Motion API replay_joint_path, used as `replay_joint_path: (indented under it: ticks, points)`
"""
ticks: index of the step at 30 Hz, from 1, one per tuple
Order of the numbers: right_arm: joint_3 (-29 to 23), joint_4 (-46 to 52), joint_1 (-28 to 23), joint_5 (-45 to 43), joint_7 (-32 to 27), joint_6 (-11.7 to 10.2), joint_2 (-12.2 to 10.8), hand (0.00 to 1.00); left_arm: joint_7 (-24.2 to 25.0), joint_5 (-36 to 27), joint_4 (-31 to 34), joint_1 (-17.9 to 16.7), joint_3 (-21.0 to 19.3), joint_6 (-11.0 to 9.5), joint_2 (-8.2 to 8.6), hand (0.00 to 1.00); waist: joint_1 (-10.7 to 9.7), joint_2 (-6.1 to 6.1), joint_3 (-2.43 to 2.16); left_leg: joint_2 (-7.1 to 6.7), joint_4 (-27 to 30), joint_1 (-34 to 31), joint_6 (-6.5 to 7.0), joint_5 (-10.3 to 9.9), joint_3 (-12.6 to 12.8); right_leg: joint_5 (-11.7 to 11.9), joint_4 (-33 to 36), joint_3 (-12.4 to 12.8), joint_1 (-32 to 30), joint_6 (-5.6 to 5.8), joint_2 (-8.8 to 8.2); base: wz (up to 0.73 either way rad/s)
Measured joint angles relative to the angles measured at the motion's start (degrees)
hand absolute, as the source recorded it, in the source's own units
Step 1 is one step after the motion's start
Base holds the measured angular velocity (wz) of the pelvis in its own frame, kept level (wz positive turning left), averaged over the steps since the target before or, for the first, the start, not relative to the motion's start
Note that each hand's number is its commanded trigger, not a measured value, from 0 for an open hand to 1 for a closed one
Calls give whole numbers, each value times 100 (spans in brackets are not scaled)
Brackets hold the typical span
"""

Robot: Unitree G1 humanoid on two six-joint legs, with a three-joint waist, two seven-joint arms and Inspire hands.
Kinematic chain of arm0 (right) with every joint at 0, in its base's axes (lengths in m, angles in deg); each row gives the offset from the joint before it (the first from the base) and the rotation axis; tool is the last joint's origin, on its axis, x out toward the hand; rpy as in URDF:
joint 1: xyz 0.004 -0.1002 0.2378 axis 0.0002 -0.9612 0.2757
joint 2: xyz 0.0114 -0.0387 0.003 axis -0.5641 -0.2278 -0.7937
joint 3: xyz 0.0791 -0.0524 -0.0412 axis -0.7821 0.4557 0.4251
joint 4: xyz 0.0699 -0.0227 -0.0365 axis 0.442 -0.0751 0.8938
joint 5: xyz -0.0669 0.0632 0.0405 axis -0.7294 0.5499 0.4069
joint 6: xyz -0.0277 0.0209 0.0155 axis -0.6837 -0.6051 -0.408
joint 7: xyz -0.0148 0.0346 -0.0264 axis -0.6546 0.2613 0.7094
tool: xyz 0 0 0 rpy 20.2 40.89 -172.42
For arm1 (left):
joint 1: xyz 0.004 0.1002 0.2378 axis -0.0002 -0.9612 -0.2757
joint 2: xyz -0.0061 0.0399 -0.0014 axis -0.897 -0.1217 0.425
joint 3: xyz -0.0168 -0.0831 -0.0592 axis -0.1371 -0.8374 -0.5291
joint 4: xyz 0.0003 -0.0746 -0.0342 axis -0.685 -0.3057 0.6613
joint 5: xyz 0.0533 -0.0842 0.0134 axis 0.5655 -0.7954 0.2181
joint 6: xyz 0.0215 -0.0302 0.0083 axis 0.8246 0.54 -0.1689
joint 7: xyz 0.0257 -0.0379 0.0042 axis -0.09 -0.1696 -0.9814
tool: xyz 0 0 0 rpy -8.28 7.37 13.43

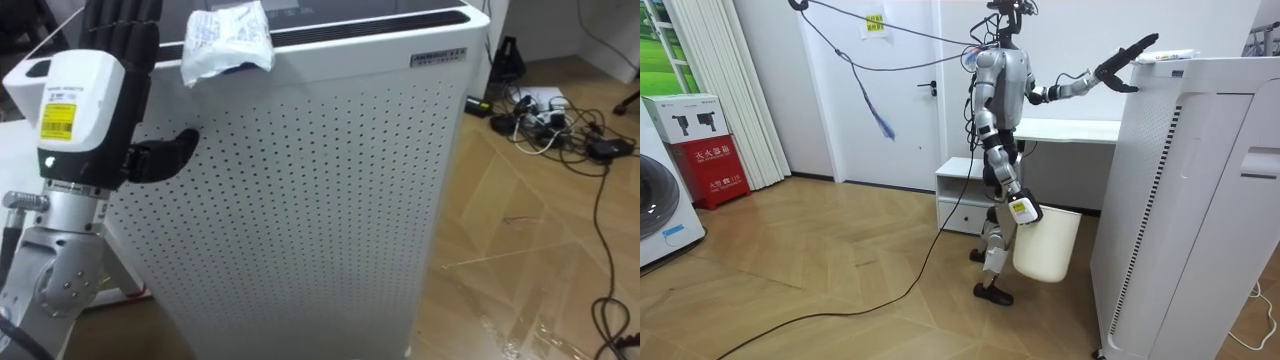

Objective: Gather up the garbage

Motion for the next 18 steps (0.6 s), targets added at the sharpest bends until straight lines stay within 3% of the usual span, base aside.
replay_joint_path:
  ticks: [4, 9, 18]
  points:
    - [-4, 0, -1, 0, -5, 3, 16, 100, 38, -1, -7, 58, 0, 10, 0, 0, -33, 87, -22, 3, 0, 15, 0, 0, 45, 1, 9, 7, 1, 0, 0, -2]
    - [-1, -2, -12, 64, -34, 5, 32, 100, 110, 6, -220, 222, 1, 73, 0, 0, -24, 210, -1, 1, -2, 35, 0, 0, 63, 1, 41, 21, -1, 0, 2, 0]
    - [-8, -2, -13, 160, -104, 110, 89, 100, 115, 5, -217, 400, 1, 219, -21, 0, -33, 230, -11, -3, 5, -34, 0, 0, 197, 2, 124, 53, -121, -1, 1, 0]
